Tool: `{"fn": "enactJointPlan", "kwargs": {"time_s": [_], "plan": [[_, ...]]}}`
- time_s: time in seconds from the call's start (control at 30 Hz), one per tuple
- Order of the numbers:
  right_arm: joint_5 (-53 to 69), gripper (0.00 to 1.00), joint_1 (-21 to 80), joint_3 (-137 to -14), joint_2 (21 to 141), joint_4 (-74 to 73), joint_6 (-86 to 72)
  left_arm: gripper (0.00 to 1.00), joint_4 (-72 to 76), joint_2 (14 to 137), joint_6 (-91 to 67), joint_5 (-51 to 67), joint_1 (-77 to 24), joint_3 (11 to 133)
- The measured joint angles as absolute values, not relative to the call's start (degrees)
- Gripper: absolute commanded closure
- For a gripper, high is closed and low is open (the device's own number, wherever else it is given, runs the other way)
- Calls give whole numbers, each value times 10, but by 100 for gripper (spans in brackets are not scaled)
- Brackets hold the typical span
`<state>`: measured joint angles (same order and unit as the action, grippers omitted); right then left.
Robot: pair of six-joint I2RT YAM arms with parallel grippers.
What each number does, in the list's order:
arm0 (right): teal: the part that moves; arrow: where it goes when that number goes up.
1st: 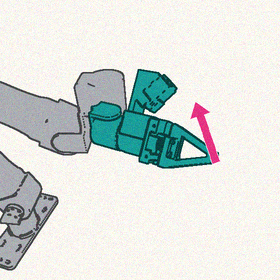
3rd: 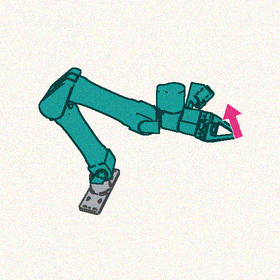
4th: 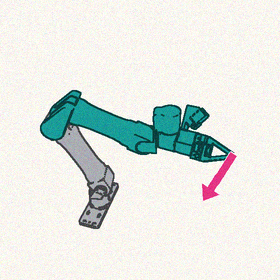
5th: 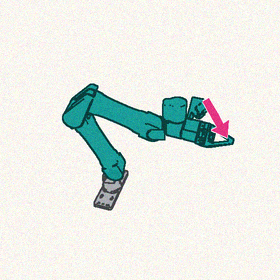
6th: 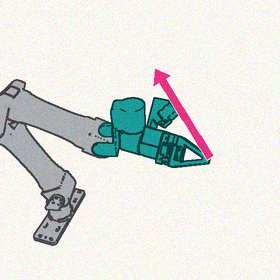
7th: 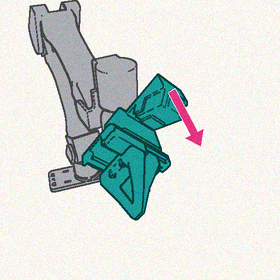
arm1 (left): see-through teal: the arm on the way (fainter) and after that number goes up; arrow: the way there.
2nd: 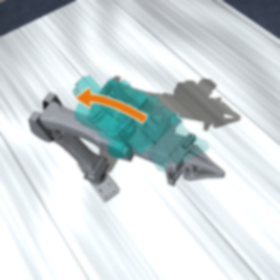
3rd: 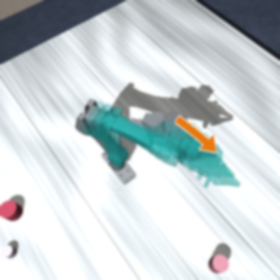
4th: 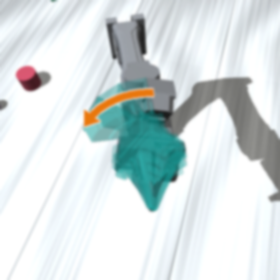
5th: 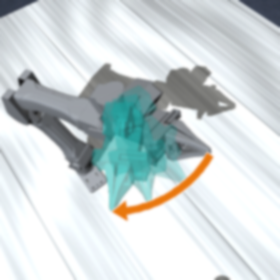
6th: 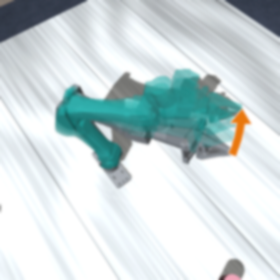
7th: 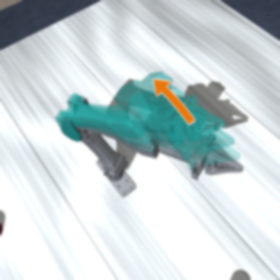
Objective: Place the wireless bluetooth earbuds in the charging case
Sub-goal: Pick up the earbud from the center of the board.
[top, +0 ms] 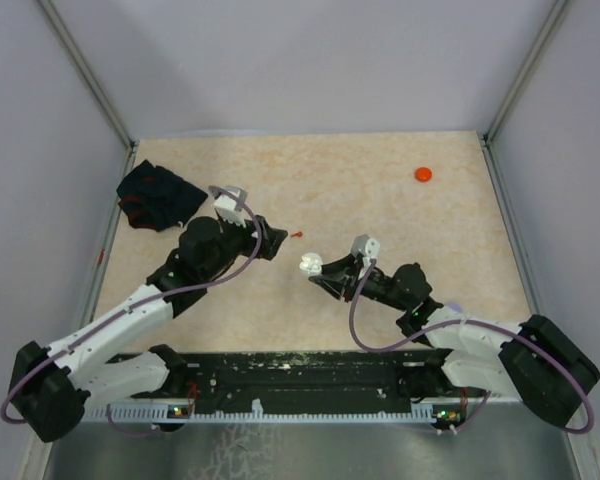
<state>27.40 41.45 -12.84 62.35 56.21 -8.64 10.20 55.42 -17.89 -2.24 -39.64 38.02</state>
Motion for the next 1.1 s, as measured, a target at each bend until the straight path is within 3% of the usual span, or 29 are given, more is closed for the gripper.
{"fn": "enactJointPlan", "kwargs": {"time_s": [0.4,1.1], "plan": [[192,100,415,-104,623,585,-70,31,-54,795,-164,-90,-309,527],[152,100,415,-101,632,592,-60,55,-173,1058,-134,-25,-230,691]]}}
